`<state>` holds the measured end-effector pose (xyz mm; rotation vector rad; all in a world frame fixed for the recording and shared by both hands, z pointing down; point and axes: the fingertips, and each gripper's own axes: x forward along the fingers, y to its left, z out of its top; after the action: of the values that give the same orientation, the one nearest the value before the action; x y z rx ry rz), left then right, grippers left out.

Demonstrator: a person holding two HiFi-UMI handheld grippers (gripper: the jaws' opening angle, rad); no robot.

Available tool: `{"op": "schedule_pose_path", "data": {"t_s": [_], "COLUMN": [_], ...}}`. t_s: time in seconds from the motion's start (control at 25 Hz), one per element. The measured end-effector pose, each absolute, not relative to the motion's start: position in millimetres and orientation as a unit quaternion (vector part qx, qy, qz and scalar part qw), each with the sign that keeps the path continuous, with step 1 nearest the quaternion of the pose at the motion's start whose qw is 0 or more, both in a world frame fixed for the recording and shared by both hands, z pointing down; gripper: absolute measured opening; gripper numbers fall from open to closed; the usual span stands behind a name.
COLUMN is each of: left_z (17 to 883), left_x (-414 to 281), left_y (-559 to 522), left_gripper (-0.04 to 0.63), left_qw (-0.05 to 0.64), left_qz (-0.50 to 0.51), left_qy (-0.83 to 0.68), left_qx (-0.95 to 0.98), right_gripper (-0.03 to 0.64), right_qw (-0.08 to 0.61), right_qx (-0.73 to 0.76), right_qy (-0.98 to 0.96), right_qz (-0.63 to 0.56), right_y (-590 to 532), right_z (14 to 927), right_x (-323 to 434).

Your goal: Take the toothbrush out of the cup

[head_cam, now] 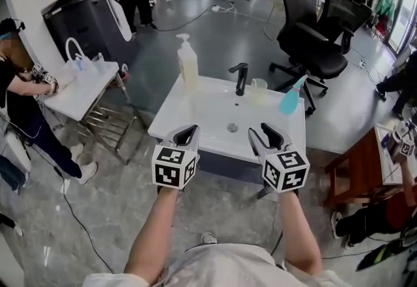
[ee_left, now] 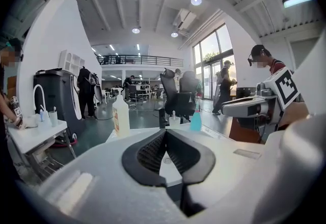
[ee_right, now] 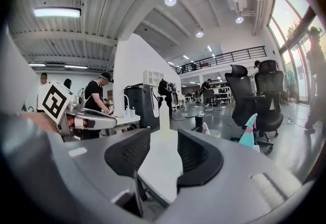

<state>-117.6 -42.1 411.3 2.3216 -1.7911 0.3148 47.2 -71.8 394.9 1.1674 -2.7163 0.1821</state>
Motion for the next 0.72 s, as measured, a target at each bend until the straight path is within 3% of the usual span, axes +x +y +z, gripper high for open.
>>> {"op": "schedule_pose_path", "data": {"t_s": [0.72], "left_z": [429.8], "left_x": [-147.2], "left_y": [-79.0], "left_gripper": [0.005], "left_qw": [0.103], "left_qz": [0.103], "left_qy": [-0.581], "left_qx": [0.800], "right_gripper": [0.202], "right_qw": [0.101], "right_qx": [0.425], "right_qy": [-0.897], "right_qz": [0.067], "right_y": [-103.0], "right_z": [410.3], "right_x": [23.9]}}
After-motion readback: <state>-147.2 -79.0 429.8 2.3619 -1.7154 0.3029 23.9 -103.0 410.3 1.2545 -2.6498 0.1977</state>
